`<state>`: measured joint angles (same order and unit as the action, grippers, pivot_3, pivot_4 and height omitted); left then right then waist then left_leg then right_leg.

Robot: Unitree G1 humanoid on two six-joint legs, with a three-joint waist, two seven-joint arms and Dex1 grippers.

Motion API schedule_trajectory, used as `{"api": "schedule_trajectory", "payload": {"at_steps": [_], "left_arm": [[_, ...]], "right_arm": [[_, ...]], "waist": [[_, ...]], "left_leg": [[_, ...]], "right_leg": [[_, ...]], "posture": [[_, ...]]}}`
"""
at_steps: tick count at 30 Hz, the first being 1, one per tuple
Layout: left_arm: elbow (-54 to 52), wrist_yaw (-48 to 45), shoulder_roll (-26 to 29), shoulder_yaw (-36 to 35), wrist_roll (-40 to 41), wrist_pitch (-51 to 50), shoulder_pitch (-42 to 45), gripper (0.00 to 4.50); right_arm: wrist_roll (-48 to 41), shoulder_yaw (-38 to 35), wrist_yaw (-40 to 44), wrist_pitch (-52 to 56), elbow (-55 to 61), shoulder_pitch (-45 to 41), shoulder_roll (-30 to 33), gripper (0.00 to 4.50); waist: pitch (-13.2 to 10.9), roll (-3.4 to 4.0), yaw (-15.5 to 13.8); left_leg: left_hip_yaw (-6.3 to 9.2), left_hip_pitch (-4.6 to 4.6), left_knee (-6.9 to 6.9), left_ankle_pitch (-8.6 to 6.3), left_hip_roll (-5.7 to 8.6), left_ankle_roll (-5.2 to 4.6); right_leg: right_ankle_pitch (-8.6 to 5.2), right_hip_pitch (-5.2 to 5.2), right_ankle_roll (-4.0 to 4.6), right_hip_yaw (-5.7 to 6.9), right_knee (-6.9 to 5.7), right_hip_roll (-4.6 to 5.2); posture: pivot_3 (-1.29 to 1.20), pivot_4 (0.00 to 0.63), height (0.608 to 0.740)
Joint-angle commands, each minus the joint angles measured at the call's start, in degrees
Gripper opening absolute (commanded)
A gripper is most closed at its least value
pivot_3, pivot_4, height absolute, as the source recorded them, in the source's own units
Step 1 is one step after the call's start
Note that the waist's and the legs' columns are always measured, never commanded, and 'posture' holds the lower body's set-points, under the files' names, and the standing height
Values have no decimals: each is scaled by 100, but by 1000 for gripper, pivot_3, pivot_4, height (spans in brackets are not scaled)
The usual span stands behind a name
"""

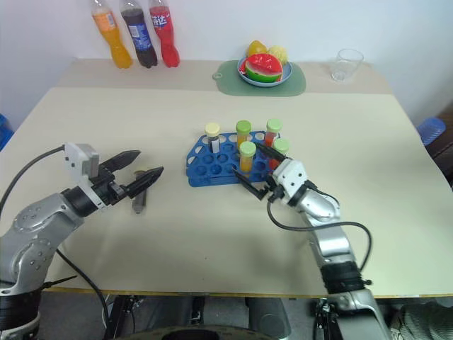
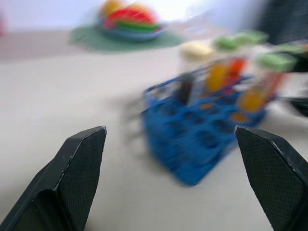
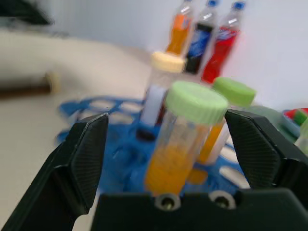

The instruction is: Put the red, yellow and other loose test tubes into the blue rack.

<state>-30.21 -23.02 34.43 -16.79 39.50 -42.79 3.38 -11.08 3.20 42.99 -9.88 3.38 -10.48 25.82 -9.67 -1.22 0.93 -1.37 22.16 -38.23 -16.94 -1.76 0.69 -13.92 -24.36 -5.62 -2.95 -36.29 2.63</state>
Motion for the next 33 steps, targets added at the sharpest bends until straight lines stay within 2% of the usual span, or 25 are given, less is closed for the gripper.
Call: {"api": "schedule_trajectory", "payload": {"at_steps": [1, 2, 4, 5, 6, 11, 14, 17, 19, 25, 30, 33], "left_arm": [[-406, 1425, 118, -589, 603, -2153, 438, 4421], [-414, 1665, 25, -833, 969, -2798, 659, 4421], [-307, 1885, -135, -1214, 1143, -4445, 1340, 4421], [-265, 2014, -232, -1356, 1226, -4818, 1565, 4421], [23, 2438, -142, -1362, 1643, -4971, 1685, 4421], [1374, 4935, -512, -1504, 3122, -4971, 2571, 4421], [2327, 6434, -431, -1358, 4146, -4971, 2981, 4421], [3036, 8535, -46, -527, 6231, -3801, 3036, 4421], [3173, 9339, 203, 9, 7177, -3153, 3017, 4421], [3682, 9974, -62, 533, 7350, -2890, 3382, 4421], [4183, 10650, -409, 578, 7350, -2835, 3600, 4421], [4414, 11001, -566, 579, 7350, -2779, 3674, 3489]], "right_arm": [[-571, -348, 503, 686, 898, 403, 662, 4228], [-728, -467, 705, 878, 1058, 583, 939, 4228], [-995, -753, 1124, 1124, 1216, 860, 1504, 4228], [-1065, -831, 1203, 1177, 1234, 895, 1645, 4228], [-1110, -892, 1247, 1194, 1201, 856, 1742, 4228], [-1355, -911, 1516, 1412, 1229, 496, 1875, 4228], [-1491, -856, 1782, 1600, 1375, 420, 1967, 4228], [-1472, -780, 2306, 1542, 1457, 518, 2226, 4228], [-1501, -773, 2454, 1564, 1471, 494, 2306, 4228], [-1404, -710, 2484, 1578, 1538, 387, 2298, 4228], [-1400, -674, 2352, 1663, 1702, 424, 2244, 4228], [-1415, -681, 2272, 1748, 1823, 446, 2234, 4270]], "waist": [[-1, 0, 0], [-1, -1, -10], [-2, -4, -34], [-2, -7, -26], [-1, -9, -16], [-1, -11, 20], [-2, -13, -22], [-3, -14, -36], [-6, -21, -42], [-6, -20, -68], [-6, -21, -72], [-5, -19, -85]], "left_leg": [[1, 0, -1, 0, 1, 0], [2, -1, -1, 0, 2, 0], [6, 0, -6, 0, 3, 0], [5, 2, -6, 1, 12, -1], [4, 1, -9, 1, 14, 0], [10, -26, -1, 0, 3, 0], [16, -26, -1, 2, 6, 3], [15, -20, 0, 4, 6, 7], [16, -15, 0, 11, 0, 23], [14, -12, 2, 35, 49, 65], [10, -9, 2, 58, 59, 102], [12, -8, 2, 59, 59, 104]], "right_leg": [[0, 1, 0, 0, -1, -3], [0, 1, 0, 0, -2, -4], [-1, 5, -1, 3, -2, -3], [-1, 8, -1, 5, 0, -1], [-1, 12, -2, 6, 2, -1], [-1, 20, 0, -1, -4, -16], [-1, 20, 1, 0, -13, -12], [0, 18, -1, 0, -9, 6], [1, 14, -3, 0, -6, 25], [6, 18, -10, 8, -6, 48], [5, 19, -10, 9, -3, 41], [5, 20, -10, 8, -2, 38]], "posture": [[0, 150, 740], [0, 150, 740], [0, 150, 740], [0, 150, 740], [0, 150, 740], [0, 150, 740], [0, 150, 740], [0, 150, 740], [0, 150, 740], [0, 150, 740], [0, 150, 740], [0, 150, 740]]}}
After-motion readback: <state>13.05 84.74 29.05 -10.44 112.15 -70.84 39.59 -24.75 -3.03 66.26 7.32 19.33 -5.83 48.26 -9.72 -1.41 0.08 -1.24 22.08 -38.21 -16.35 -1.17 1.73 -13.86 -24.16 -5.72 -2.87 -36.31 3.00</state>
